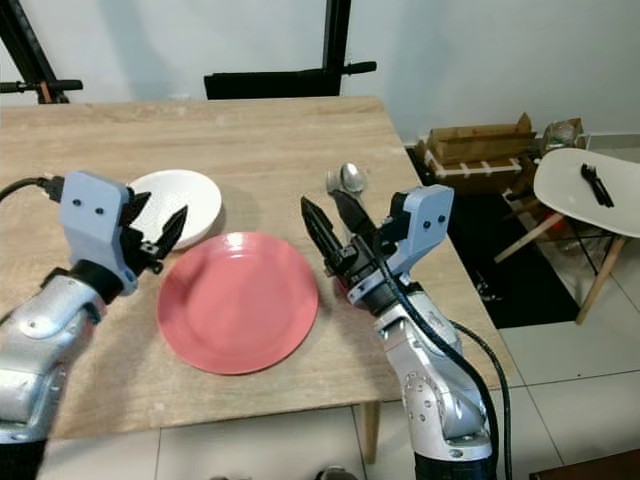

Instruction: Setting the table

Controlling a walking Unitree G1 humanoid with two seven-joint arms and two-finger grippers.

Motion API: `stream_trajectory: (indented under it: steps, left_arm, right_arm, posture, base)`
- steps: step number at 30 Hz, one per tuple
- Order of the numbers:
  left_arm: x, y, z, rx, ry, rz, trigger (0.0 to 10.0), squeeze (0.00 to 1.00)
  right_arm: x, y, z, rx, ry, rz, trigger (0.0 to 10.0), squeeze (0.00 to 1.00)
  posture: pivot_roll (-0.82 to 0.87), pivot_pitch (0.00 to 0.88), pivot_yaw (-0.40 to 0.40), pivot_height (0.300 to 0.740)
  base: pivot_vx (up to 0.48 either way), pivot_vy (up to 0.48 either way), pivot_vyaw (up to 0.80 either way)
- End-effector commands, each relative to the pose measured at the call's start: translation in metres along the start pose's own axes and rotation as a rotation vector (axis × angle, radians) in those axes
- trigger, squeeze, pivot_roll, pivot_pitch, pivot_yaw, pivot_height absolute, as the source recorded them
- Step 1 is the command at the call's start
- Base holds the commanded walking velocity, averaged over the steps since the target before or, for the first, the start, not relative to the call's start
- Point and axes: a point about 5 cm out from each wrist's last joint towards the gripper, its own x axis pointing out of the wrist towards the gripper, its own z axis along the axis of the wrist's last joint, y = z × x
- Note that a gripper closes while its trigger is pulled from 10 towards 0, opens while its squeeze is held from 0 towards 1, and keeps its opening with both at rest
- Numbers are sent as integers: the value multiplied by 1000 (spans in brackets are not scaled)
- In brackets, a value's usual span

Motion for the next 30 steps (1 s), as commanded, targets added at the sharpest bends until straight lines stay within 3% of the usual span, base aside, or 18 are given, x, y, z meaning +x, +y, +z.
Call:
stream_trajectory:
  steps: [1, 4, 7, 8, 9, 10, 12, 16, 17, 19, 27, 30]
  left_arm:
    - [-2, 3, 3, -25, -2, -42, 10000, 0]
    - [-3, 20, 4, 23, 27, -101, 10000, 0]
    - [-1, 28, 6, 76, 27, -146, 10000, 0]
    - [1, 33, 7, 130, 49, -211, 10000, 0]
    - [1, 33, 7, 130, 49, -211, 10000, 0]
    - [2, 39, 9, 183, 69, -243, 10000, 0]
    - [2, 41, 11, 203, 78, -250, 10000, 0]
    - [-5, 56, 22, 360, 118, -257, 10000, 0]
    - [-5, 56, 22, 360, 118, -257, 10000, 0]
    - [-13, 57, 22, 442, 146, -277, 10000, 0]
    - [-21, 62, 27, 448, 135, -236, 10000, 0]
    - [-27, 62, 33, 467, 128, -226, 10000, 0]
  right_arm:
    - [1, 2, -3, -5, 23, 19, 10000, 0]
    - [10, 2, -11, -37, 66, 28, 10000, 0]
    - [18, 3, -12, -26, 69, 39, 10000, 0]
    - [33, 7, -20, 5, 102, 60, 10000, 0]
    - [33, 7, -20, 5, 102, 60, 10000, 0]
    - [46, 12, -28, 19, 134, 86, 10000, 0]
    - [51, 15, -31, 18, 141, 97, 10000, 0]
    - [83, 31, -50, 128, 208, 140, 10000, 0]
    - [83, 31, -50, 128, 208, 140, 10000, 0]
    - [99, 37, -59, 220, 237, 139, 10000, 0]
    - [123, 37, -71, 353, 315, 71, 10000, 0]
    - [127, 29, -72, 302, 345, 14, 10000, 0]
  posture:
    - [-26, 27, 65, 740]
    - [-18, 27, 61, 740]
    - [-4, 30, 54, 740]
    - [3, 33, 54, 740]
    - [3, 33, 54, 740]
    - [17, 41, 48, 740]
    - [17, 41, 48, 740]
    - [80, 56, 24, 740]
    - [80, 56, 24, 740]
    - [117, 69, 8, 740]
    - [176, 104, -17, 740]
    - [194, 122, -31, 740]
  base:
    - [0, 0, 0]
    - [0, 0, 0]
    - [0, 0, 0]
    - [0, 0, 0]
    - [0, 0, 0]
    - [0, 0, 0]
    - [0, 0, 0]
    - [0, 0, 0]
    - [0, 0, 0]
    - [0, 0, 0]
    - [0, 0, 0]
    - [0, 0, 0]
